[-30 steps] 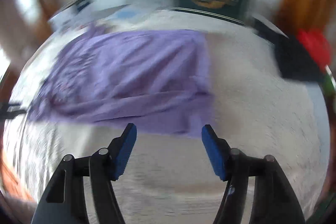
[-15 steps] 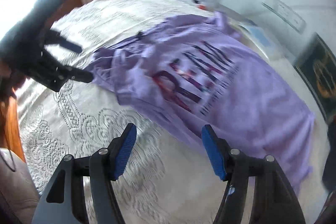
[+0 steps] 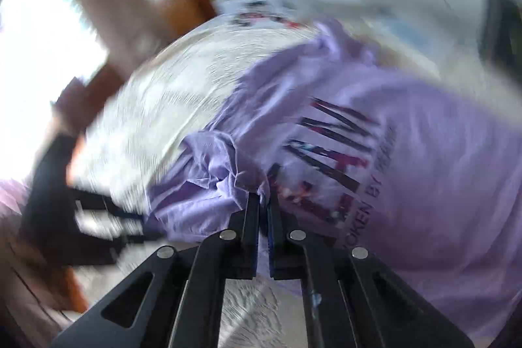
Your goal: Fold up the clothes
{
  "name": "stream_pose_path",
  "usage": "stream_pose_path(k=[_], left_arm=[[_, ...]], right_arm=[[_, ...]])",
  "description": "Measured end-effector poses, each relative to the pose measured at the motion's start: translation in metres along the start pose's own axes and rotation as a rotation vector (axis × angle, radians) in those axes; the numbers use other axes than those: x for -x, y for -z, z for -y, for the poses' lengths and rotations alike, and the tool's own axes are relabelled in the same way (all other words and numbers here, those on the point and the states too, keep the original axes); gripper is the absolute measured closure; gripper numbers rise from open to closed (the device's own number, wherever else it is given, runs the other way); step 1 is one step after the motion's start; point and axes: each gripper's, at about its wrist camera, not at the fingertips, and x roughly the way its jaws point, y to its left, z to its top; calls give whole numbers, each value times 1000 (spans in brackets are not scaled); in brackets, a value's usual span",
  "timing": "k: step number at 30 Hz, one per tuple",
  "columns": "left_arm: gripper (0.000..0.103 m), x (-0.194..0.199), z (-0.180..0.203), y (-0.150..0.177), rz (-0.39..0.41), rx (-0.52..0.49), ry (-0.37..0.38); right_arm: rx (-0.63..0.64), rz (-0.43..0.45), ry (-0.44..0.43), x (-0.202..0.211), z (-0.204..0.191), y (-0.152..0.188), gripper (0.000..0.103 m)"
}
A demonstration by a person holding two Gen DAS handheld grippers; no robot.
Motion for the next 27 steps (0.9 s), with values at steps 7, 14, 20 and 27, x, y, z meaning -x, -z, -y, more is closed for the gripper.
stream_pose_path(k=[7, 14, 20, 27], left_arm=[[43, 25, -5, -4, 65, 20, 17], [38, 32, -8, -9, 103, 48, -2], [38, 2, 2, -9, 62, 64, -50], [81, -5, 10, -10, 65, 48, -121]], right_arm=[[-207, 116, 125, 78, 73, 16, 40], [-474, 145, 453, 175, 193, 91, 39], [-566, 115, 414, 186, 231, 115, 39], [-385, -58, 457, 128, 224, 111, 78]])
